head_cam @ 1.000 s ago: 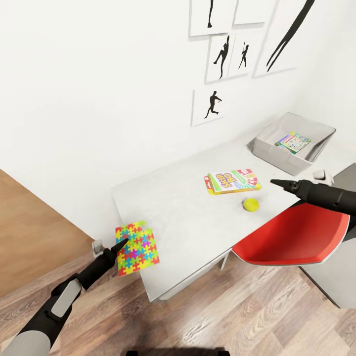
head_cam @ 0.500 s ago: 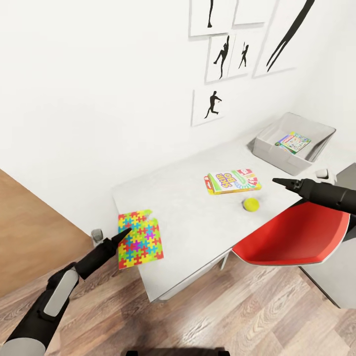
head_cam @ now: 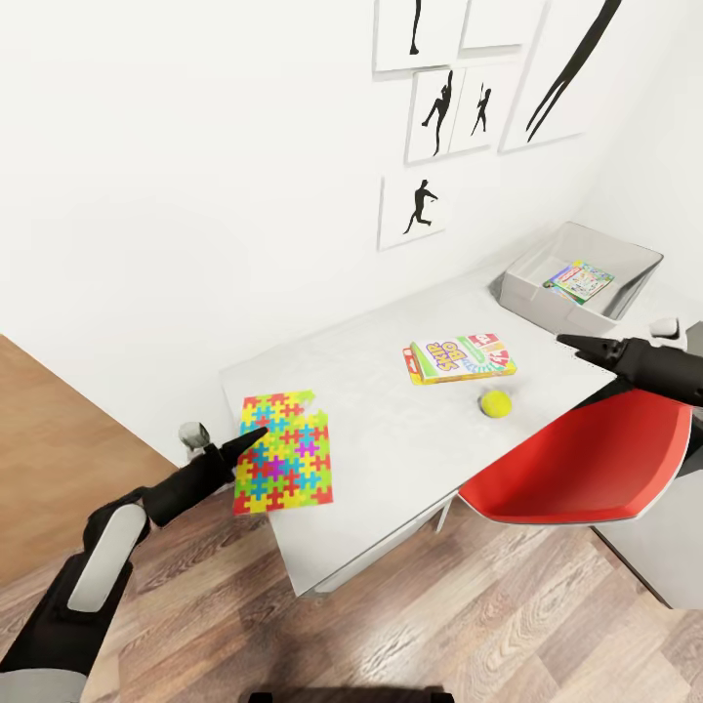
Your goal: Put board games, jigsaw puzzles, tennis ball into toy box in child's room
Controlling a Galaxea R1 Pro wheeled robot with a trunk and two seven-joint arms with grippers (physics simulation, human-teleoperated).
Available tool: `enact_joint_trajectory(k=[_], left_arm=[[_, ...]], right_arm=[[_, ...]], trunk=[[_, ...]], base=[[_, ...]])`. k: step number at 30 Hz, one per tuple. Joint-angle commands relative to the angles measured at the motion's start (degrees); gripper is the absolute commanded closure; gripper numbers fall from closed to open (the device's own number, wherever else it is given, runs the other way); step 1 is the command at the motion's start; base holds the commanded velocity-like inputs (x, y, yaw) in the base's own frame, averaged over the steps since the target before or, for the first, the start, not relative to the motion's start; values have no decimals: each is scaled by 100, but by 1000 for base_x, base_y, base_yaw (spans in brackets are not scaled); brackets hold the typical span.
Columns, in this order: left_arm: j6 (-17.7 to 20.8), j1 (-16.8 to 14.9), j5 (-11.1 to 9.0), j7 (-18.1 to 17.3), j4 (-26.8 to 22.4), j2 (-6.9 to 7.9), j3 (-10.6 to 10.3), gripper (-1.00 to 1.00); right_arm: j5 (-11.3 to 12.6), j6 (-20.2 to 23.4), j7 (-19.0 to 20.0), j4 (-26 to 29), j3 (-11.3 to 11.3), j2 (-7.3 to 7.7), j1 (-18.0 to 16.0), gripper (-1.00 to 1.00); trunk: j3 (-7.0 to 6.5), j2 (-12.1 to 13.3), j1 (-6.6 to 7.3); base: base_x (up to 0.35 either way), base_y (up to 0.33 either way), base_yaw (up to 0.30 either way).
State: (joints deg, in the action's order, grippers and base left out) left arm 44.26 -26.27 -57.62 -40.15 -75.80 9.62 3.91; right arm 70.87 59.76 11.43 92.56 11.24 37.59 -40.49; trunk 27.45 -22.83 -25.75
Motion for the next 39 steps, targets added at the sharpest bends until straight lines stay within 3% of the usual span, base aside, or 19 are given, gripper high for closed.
enact_joint_trajectory(k=[1, 4, 8, 9, 14, 18, 22, 27, 30, 37, 38, 39], left_arm=[[117, -6, -89, 124, -148, 1, 9, 100], [295, -5, -370, 495, -551, 1, 1, 100], [415, -7, -596, 925, -970, -15, -30, 100], [415, -7, -596, 925, -970, -15, -30, 100], [472, 5, -713, 1226, -1400, -25, -92, 100], [489, -2, -751, 1324, -1536, -34, -120, 100], [556, -29, -812, 1342, -1582, -41, -147, 100], [785, -96, -1203, 1348, -1615, -50, -177, 100], [834, -117, -1317, 1345, -1620, -61, -205, 100], [907, -187, -1474, 1365, -1628, -119, -291, 100], [907, -187, -1474, 1365, -1628, -119, -291, 100], [924, -208, -1494, 1388, -1630, -127, -305, 100]], right_arm=[[-59, 24, 119, -2, 45, 71, -1, -100], [-57, 24, 365, -2, 209, 356, 27, -100], [-60, 24, 841, -2, 522, 803, 84, -100], [-60, 24, 841, -2, 522, 803, 84, -100], [-63, 24, 1242, -2, 992, 1275, 206, -100], [-66, 24, 1359, -2, 1295, 1505, 364, -100], [-85, 24, 1399, -5, 1426, 1584, 551, -100], [-132, 24, 1412, -16, 1652, 1607, 1052, -100], [-170, 24, 1410, -20, 1790, 1603, 1304, -100], [-491, 24, 1429, -26, 2623, 1499, 2062, -100], [-491, 24, 1429, -26, 2623, 1499, 2062, -100], [-679, 24, 1435, -30, 2992, 1377, 2262, -100]], trunk=[[8, -9, -3], [8, -9, -3], [8, -9, -3], [8, -9, -3], [8, -9, -3], [1, -9, -3], [-10, -9, -3], [-25, -9, -3], [-34, -9, -3], [-57, -9, -3], [-60, -9, -3], [-64, -9, -3]], base=[[0, 0, 0], [0, 0, 0], [0, 0, 0], [0, 0, 0], [0, 0, -19], [0, 0, -147], [0, 0, -215], [0, 0, -247], [0, 0, -260], [0, 0, -267], [0, 0, -270], [0, 0, -273]])
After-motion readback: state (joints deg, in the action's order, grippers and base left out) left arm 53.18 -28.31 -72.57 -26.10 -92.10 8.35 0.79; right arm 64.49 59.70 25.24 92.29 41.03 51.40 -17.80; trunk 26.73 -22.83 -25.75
